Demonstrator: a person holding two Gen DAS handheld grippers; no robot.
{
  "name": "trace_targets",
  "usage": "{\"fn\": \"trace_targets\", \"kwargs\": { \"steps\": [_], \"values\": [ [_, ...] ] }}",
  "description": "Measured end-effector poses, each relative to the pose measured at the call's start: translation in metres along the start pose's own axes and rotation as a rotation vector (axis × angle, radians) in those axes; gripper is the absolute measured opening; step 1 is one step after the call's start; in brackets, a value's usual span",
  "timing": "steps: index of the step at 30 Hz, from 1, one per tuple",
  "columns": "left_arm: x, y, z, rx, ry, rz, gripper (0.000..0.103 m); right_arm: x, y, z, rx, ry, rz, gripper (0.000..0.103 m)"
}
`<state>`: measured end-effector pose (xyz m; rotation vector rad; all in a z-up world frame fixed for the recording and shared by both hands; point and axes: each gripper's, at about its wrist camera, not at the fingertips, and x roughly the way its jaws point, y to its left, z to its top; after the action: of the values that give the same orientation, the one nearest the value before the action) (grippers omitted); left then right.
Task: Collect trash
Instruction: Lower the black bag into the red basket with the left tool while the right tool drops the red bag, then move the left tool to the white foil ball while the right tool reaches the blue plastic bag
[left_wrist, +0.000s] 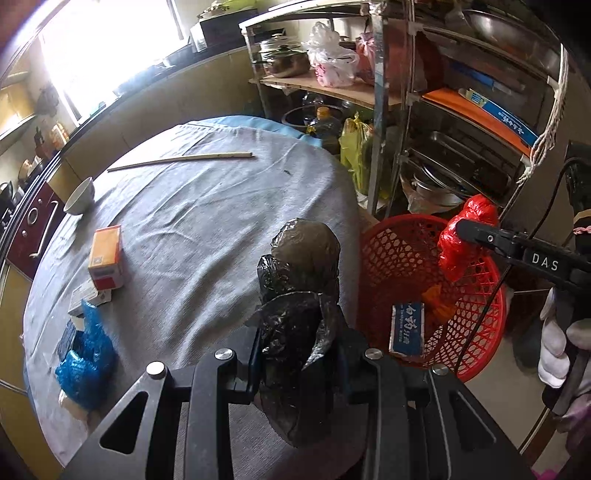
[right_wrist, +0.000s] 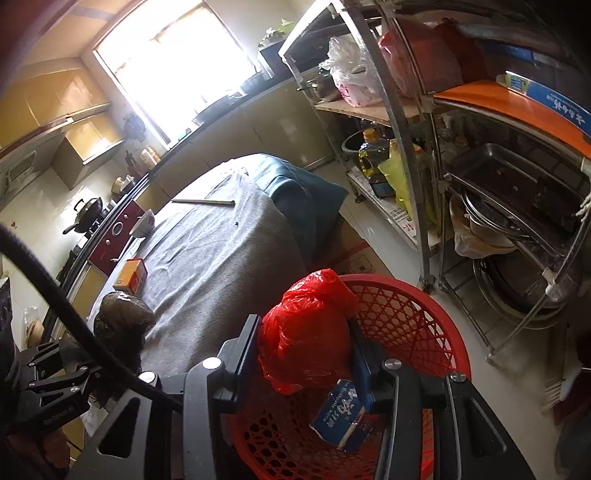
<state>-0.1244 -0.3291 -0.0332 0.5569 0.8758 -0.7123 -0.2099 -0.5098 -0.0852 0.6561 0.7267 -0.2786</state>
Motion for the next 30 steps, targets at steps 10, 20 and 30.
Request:
{"fn": "trace_targets", "kwargs": {
  "steps": [10, 20, 30],
  "values": [
    [0.017, -0.029, 0.019, 0.027, 0.017, -0.128, 0.037, 0.001, -0.025, 0.0, 0.071, 0.025, -0.004, 0.05],
    [0.028, -0.025, 0.019, -0.007, 0.036, -0.186, 0.057, 0.004, -0.031, 0.002, 0.095, 0.02, -0.001, 0.05],
    [0.007, 0.032, -0.031, -0.133, 0.048, -0.141, 0.058, 0.004, -0.008, 0.008, 0.052, 0.011, 0.009, 0.05]
  ]
}}
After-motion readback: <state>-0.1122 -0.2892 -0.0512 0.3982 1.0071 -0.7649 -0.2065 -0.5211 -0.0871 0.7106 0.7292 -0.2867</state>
